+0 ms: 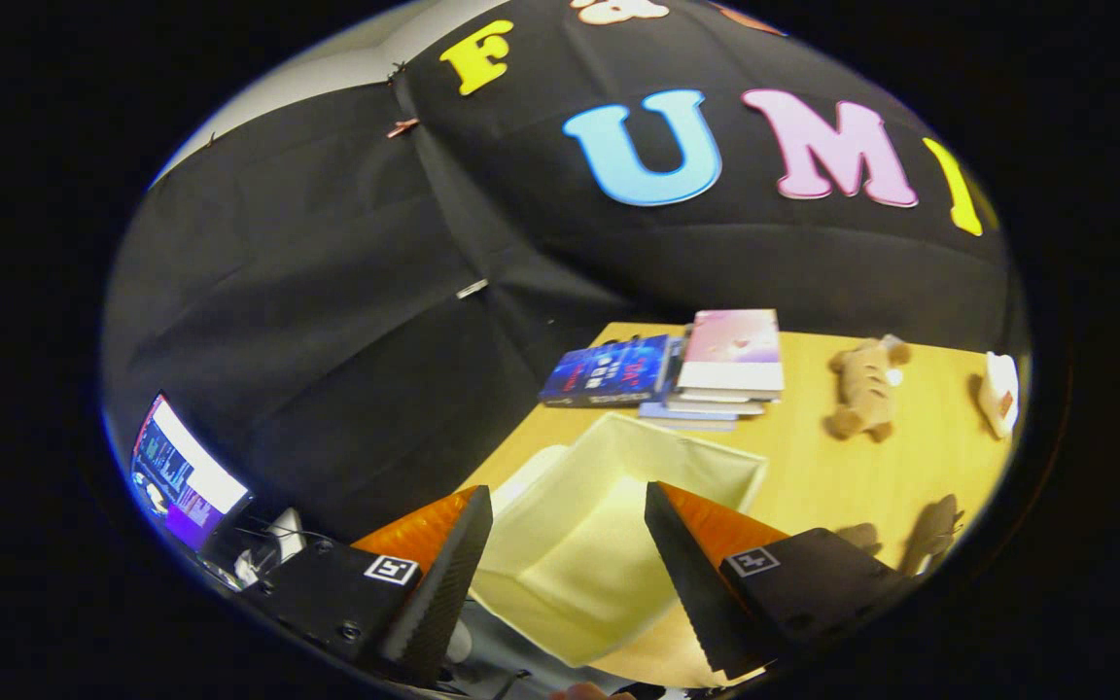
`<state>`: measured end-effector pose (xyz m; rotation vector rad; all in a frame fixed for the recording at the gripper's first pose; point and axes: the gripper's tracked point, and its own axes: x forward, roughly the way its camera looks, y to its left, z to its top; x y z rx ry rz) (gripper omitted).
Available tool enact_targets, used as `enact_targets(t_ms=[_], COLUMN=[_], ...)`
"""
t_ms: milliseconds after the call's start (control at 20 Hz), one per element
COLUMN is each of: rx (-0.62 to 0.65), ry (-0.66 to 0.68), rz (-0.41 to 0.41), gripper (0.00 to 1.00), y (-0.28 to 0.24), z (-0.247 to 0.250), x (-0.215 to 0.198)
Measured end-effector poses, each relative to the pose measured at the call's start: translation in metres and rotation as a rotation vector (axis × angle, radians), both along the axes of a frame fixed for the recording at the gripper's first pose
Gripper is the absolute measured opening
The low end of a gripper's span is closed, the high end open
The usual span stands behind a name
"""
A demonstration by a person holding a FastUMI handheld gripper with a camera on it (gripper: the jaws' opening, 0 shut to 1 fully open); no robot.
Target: Open the storage box then place both shoes into the box .Put the left shoe in first, then the right shoe, with the right side of both shoes facing outward in a uniform manner.
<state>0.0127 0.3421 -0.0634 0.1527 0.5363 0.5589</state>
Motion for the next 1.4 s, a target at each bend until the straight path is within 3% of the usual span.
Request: enact_targets(t_ms=[250, 500, 850, 1200, 1300, 1400], rx=[-0.149, -0.250, -0.281, -0.295, -0.262, -0.239], ry=[-0.079, -0.004, 0.151, 0.256, 0.277, 0.300], rz=[-0.184, -0.217, -0.314, -0.412, -0.432, -0.429], gripper=[0.98, 0.98, 0.99, 0.99, 0.91, 0.67], y=[-0.128, -0.206, -0.254, -0.265, -0.259, -0.252], z=[-0.022, -0.094, -0.186, -0.260, -0.268, -0.274], x=[0.000, -0.021, -0.029, 0.010, 0.019, 0.022])
